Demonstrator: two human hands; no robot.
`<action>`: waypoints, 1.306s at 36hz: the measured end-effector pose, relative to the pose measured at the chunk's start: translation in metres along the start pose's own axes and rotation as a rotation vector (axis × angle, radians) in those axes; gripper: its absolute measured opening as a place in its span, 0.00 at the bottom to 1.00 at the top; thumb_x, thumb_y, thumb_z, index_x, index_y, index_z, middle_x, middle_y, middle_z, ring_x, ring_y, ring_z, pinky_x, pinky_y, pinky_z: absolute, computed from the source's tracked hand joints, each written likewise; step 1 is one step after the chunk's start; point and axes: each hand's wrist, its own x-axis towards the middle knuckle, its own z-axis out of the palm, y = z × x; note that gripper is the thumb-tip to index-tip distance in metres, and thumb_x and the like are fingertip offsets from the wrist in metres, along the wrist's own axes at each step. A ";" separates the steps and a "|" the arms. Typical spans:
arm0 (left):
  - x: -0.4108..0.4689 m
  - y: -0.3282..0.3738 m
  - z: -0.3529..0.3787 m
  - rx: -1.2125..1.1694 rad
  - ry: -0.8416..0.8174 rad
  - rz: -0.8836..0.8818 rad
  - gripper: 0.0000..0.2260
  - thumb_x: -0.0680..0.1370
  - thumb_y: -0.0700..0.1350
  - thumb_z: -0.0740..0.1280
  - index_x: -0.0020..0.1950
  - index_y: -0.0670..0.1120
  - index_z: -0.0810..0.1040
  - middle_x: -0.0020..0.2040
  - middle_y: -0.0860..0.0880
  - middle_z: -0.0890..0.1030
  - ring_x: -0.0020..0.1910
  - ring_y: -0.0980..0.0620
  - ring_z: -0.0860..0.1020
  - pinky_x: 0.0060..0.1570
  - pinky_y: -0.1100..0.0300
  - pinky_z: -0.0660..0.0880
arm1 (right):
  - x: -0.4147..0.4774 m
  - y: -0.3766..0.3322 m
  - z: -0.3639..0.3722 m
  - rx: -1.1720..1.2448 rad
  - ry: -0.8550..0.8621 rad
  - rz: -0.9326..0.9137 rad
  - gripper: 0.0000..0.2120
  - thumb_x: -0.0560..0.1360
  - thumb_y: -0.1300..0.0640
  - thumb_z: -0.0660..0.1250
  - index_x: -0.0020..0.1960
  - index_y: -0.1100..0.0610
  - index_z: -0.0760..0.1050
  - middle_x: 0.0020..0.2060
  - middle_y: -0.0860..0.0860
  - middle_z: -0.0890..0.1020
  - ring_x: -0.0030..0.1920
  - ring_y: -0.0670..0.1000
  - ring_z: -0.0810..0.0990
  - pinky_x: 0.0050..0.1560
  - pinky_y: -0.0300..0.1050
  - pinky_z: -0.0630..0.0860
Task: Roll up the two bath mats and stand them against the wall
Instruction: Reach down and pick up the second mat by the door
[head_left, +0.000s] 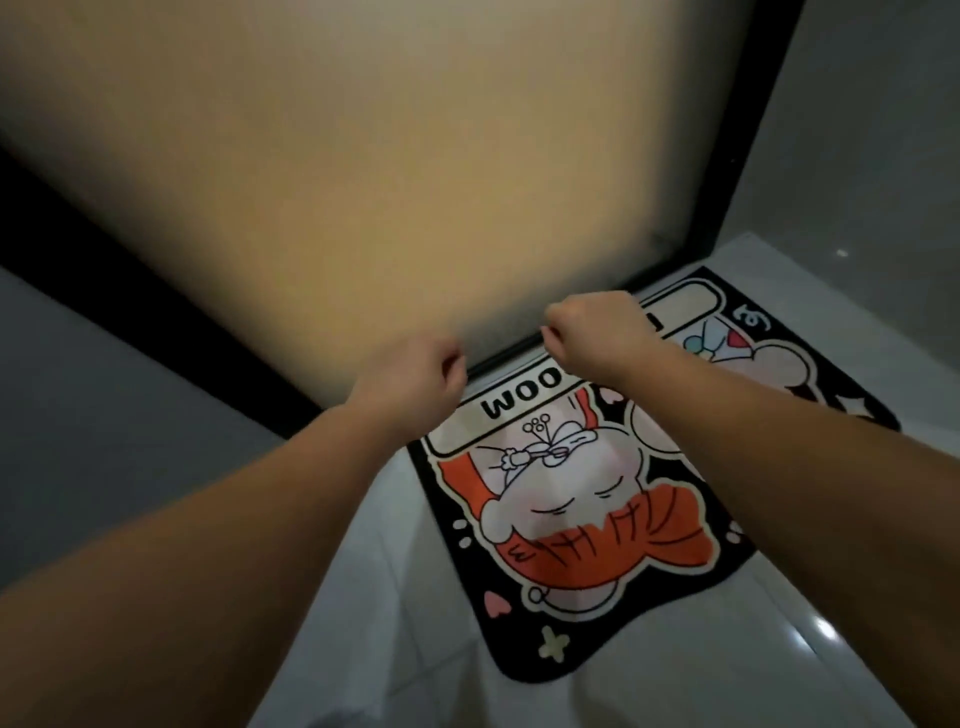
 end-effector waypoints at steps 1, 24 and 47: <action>0.008 0.005 0.010 0.010 -0.001 0.026 0.10 0.79 0.49 0.58 0.49 0.46 0.76 0.43 0.47 0.77 0.43 0.44 0.75 0.39 0.55 0.70 | -0.004 0.007 0.010 -0.016 -0.025 0.015 0.15 0.79 0.50 0.54 0.47 0.58 0.75 0.44 0.56 0.81 0.45 0.59 0.80 0.39 0.48 0.70; 0.114 0.122 0.112 -0.189 -0.080 0.532 0.21 0.80 0.53 0.57 0.29 0.47 0.64 0.28 0.49 0.68 0.33 0.45 0.73 0.33 0.57 0.63 | -0.158 0.105 -0.006 -0.184 -0.450 0.523 0.13 0.78 0.51 0.53 0.41 0.55 0.70 0.40 0.52 0.78 0.42 0.56 0.78 0.38 0.45 0.71; 0.078 0.134 0.140 -0.097 -0.250 0.446 0.20 0.78 0.41 0.59 0.70 0.48 0.68 0.66 0.48 0.74 0.65 0.48 0.70 0.63 0.52 0.69 | -0.191 0.207 0.102 0.191 -0.608 1.069 0.35 0.73 0.51 0.65 0.73 0.60 0.54 0.67 0.62 0.65 0.66 0.64 0.65 0.63 0.58 0.67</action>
